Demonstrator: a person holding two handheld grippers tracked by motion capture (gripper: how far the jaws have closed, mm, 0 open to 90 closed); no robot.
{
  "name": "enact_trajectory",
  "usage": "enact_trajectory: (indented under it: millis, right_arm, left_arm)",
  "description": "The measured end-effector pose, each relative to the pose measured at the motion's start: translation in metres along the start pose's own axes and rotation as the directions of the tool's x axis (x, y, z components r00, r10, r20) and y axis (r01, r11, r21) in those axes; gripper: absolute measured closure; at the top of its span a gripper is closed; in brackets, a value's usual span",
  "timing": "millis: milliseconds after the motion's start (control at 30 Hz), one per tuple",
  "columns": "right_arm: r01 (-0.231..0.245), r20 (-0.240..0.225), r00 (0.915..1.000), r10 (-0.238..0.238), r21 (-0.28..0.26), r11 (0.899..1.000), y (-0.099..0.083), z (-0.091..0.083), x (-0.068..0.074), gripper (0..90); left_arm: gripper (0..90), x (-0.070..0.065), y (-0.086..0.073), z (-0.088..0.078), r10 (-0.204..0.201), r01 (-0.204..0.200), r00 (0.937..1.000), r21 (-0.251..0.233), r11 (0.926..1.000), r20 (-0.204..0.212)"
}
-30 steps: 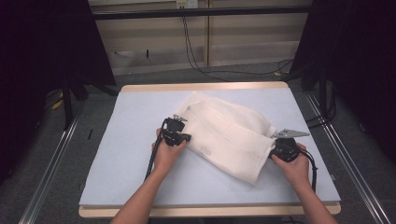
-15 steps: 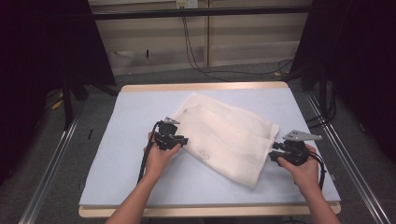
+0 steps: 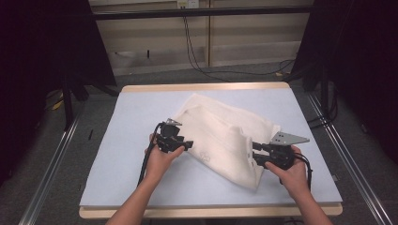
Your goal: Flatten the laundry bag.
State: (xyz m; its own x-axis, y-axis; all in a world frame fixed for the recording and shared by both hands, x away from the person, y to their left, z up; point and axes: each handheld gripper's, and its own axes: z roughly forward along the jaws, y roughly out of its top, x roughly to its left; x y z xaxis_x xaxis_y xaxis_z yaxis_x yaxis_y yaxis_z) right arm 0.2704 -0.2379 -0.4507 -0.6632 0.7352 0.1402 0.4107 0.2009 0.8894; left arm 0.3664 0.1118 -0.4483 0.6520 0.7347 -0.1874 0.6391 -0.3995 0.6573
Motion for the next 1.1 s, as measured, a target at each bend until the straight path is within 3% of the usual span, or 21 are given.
enact_trajectory:
  millis: [167, 267, 400, 500, 600, 767, 1100]
  right_arm:
    - [0.020, -0.040, 0.9990, -0.020, 0.014, 1.000, -0.001, 0.011, 0.008, 61.7]
    - [0.033, -0.035, 0.9989, -0.032, 0.035, 0.999, -0.002, 0.015, 0.012, 62.1]
    - [0.034, -0.036, 0.9989, -0.031, 0.062, 0.997, -0.004, 0.018, 0.015, 72.2]
    - [0.032, -0.040, 0.9988, -0.028, 0.092, 0.995, -0.005, 0.019, 0.017, 85.1]
    - [0.025, -0.060, 0.9980, -0.018, 0.118, 0.993, -0.006, 0.022, 0.018, 90.0]
    - [0.058, -0.092, 0.9949, -0.043, 0.169, 0.984, -0.010, 0.028, 0.024, 90.0]
    - [0.088, -0.127, 0.9900, -0.062, 0.214, 0.973, -0.015, 0.037, 0.032, 90.0]
  left_arm:
    - [47.2, -0.002, 0.001, 0.000, 0.019, -0.019, 0.9998, 0.003, 0.9998, -0.004]
    - [44.6, -0.005, 0.003, -0.001, 0.019, -0.019, 0.9998, 0.009, 0.9998, -0.012]
    - [41.8, -0.006, 0.005, -0.002, 0.026, -0.026, 0.9996, 0.001, 0.9997, -0.010]
    - [36.3, -0.008, 0.007, -0.003, 0.022, -0.022, 0.9998, 0.000, 0.9998, -0.005]
    - [32.5, -0.010, 0.010, -0.004, 0.019, -0.019, 0.9998, 0.001, 0.9998, 0.004]
    - [28.2, -0.016, 0.014, -0.001, -0.017, 0.018, 0.9993, -0.016, 0.9997, 0.034]
    - [24.2, -0.025, 0.017, 0.009, -0.014, 0.015, 0.9960, -0.014, 0.9998, 0.088]
